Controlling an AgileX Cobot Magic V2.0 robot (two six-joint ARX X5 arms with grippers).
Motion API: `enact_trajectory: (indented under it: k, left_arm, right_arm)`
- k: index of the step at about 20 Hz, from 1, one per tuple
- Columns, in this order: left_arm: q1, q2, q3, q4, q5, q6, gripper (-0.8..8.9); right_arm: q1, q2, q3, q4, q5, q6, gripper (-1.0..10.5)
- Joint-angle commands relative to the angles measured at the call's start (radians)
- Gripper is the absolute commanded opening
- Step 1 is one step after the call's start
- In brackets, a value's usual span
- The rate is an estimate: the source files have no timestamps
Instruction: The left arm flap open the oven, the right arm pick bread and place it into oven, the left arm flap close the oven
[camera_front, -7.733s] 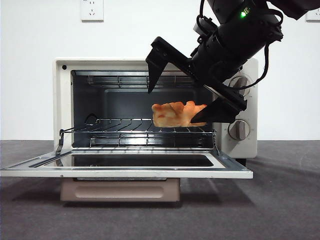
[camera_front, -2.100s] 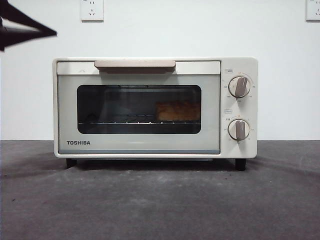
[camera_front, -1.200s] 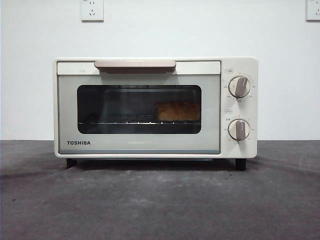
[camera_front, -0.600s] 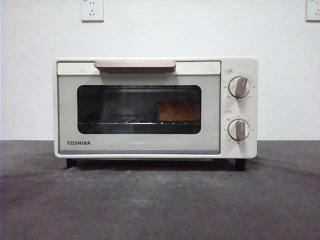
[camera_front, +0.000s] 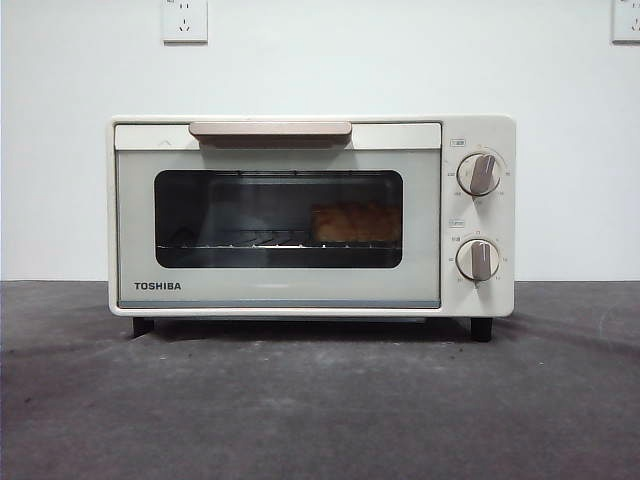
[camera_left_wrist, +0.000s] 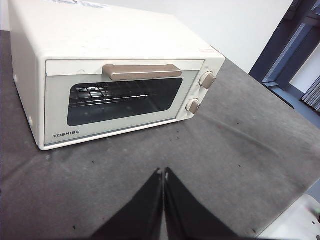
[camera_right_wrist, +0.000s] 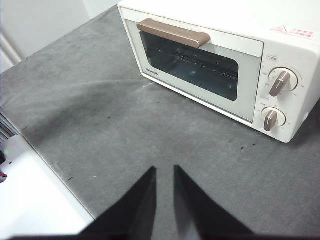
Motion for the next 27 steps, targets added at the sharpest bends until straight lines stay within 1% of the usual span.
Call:
enact_trajectory:
  k: [1, 7, 12, 15, 17, 19, 21, 23, 25, 27]
  left_arm:
    - [-0.001, 0.003, 0.013, 0.014, -0.001, 0.017, 0.1]
    - [-0.001, 0.003, 0.013, 0.014, -0.002, 0.017, 0.1]
    - [0.0, 0.003, -0.031, 0.061, 0.003, 0.017, 0.1]
    - [0.0, -0.013, -0.116, 0.159, 0.002, 0.018, 0.1]
    - [0.0, -0.035, -0.208, 0.315, -0.019, 0.027, 0.1]
    - [0.0, -0.06, -0.314, 0.494, -0.06, 0.027, 0.1]
    - [0.0, -0.088, -0.433, 0.679, -0.123, 0.027, 0.1]
    - [0.0, -0.122, -0.552, 0.822, -0.22, 0.026, 0.1]
    - [0.0, -0.158, -0.64, 0.879, -0.331, 0.014, 0.1]
    - [0.0, -0.192, -0.7, 0.874, -0.423, 0.003, 0.1]
  right_arm:
    - [0.006, 0.002, 0.019, 0.012, 0.0, 0.01, 0.3]
    - [0.006, 0.002, 0.019, 0.012, 0.0, 0.01, 0.3]
    - [0.006, 0.002, 0.019, 0.013, 0.0, 0.01, 0.3]
    - [0.006, 0.002, 0.019, 0.013, 0.0, 0.01, 0.3]
    - [0.006, 0.002, 0.019, 0.013, 0.0, 0.01, 0.3]
    - [0.006, 0.002, 0.019, 0.013, 0.0, 0.01, 0.3]
    - [0.006, 0.002, 0.019, 0.013, 0.0, 0.01, 0.3]
    - [0.006, 0.002, 0.019, 0.013, 0.0, 0.01, 0.3]
    - [0.006, 0.002, 0.019, 0.014, 0.0, 0.01, 0.3]
    - [0.006, 0.002, 0.019, 0.014, 0.0, 0.01, 0.3]
